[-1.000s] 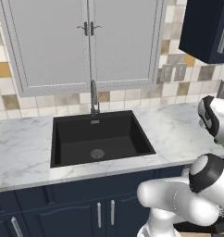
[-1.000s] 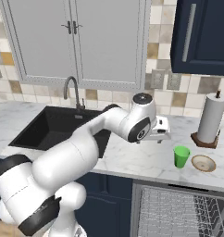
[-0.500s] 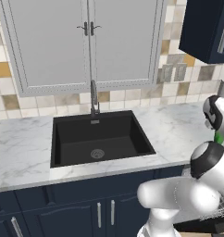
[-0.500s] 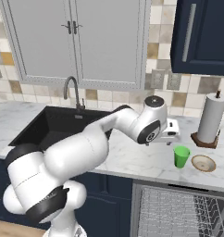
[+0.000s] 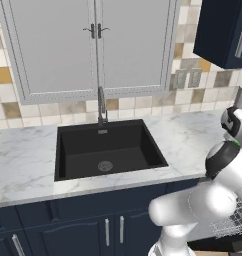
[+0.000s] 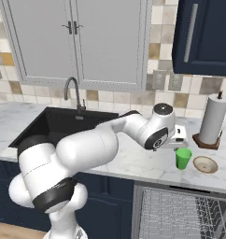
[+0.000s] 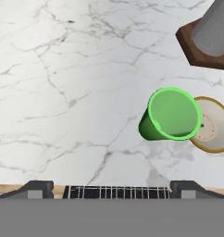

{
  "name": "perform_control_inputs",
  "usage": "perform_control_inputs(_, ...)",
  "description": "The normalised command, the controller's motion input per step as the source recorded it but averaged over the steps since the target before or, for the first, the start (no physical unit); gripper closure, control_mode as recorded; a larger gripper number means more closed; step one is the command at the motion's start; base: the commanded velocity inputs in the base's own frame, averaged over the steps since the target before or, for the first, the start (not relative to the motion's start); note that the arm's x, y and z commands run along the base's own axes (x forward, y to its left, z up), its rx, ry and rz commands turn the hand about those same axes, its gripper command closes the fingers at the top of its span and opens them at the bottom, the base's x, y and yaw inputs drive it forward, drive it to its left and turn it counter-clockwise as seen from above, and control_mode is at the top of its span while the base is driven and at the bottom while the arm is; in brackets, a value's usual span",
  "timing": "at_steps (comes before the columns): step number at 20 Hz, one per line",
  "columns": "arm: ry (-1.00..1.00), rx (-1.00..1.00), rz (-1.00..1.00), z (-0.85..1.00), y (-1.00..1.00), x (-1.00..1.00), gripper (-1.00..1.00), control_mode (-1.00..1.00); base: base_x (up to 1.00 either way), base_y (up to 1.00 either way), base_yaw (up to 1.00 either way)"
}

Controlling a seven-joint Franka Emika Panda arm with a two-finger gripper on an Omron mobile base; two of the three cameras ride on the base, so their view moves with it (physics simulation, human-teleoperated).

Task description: Pick up the cup and bowl from the counter, place them in the dishwasher, and close the dishwasher door.

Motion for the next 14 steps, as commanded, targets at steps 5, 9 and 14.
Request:
perform_control_inputs(5,0.00,0.00,0.00,-0.24,-0.21,0.09,-1.00,-1.00,0.00,0.00,0.00)
perform_control_inputs(9,0.00,0.00,0.00,-0.19,-0.18,0.16,-1.00,-1.00,0.00,0.00,0.00)
perform_control_inputs(14,0.00,0.00,0.00,-0.18,-0.19,0.25,-1.00,-1.00,0.00,0.00,0.00)
